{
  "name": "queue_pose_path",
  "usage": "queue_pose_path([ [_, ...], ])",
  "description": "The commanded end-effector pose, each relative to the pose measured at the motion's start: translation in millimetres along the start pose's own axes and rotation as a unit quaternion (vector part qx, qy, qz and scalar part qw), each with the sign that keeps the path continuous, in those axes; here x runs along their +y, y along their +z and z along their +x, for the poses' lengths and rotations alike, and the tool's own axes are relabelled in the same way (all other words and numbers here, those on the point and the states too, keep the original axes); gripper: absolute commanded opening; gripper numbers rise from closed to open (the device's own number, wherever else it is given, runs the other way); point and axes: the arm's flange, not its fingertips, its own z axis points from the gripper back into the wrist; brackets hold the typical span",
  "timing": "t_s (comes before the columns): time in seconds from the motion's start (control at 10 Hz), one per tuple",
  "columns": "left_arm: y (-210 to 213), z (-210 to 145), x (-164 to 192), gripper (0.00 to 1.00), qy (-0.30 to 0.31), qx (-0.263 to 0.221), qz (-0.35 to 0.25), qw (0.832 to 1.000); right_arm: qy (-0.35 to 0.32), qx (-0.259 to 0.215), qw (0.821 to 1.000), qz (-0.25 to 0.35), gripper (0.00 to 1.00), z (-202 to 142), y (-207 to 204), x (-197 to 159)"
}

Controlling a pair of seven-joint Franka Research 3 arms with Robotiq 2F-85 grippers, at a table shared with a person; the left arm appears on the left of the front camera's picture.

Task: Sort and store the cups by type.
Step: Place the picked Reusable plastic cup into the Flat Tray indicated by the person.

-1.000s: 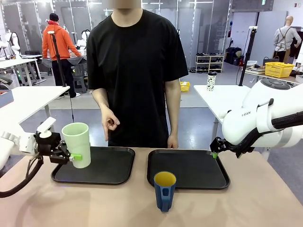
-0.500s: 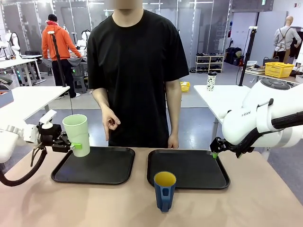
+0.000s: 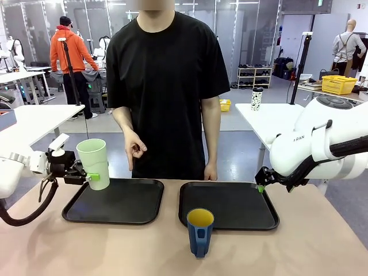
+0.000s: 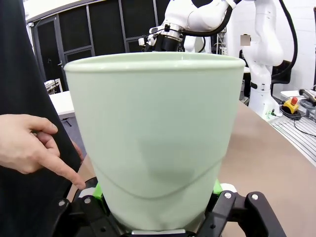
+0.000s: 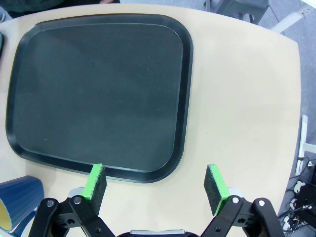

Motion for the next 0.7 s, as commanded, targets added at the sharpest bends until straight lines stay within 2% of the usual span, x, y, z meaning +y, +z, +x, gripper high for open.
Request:
queue_pose_path([
  [0.0, -1.1, 4.0, -3.1, 0.82, -0.002, 0.003, -0.001, 1.000, -0.002, 0.000, 1.000, 0.001, 1.00, -0.5, -0.6, -0.7],
  [0.2, 0.5, -7.8, 4.7, 0.82, -0.008, -0.003, -0.013, 1.000, -0.002, 0.000, 1.000, 0.001, 1.00, -0.5, -0.6, -0.7],
  [0.3, 2.1, -16.8, 9.0, 0.82, -0.017, 0.025, -0.015, 0.999, -0.002, 0.000, 1.000, 0.001, 1.00, -0.5, -0.6, -0.7],
  [0.4, 3.3, -24.7, 14.0, 0.82, -0.024, -0.001, -0.027, 0.999, -0.002, 0.000, 1.000, 0.001, 1.00, -0.5, -0.6, -0.7],
  [0.6, 5.7, -38.5, 22.2, 0.82, -0.034, 0.008, -0.039, 0.999, -0.002, 0.000, 1.000, 0.001, 1.00, -0.5, -0.6, -0.7],
])
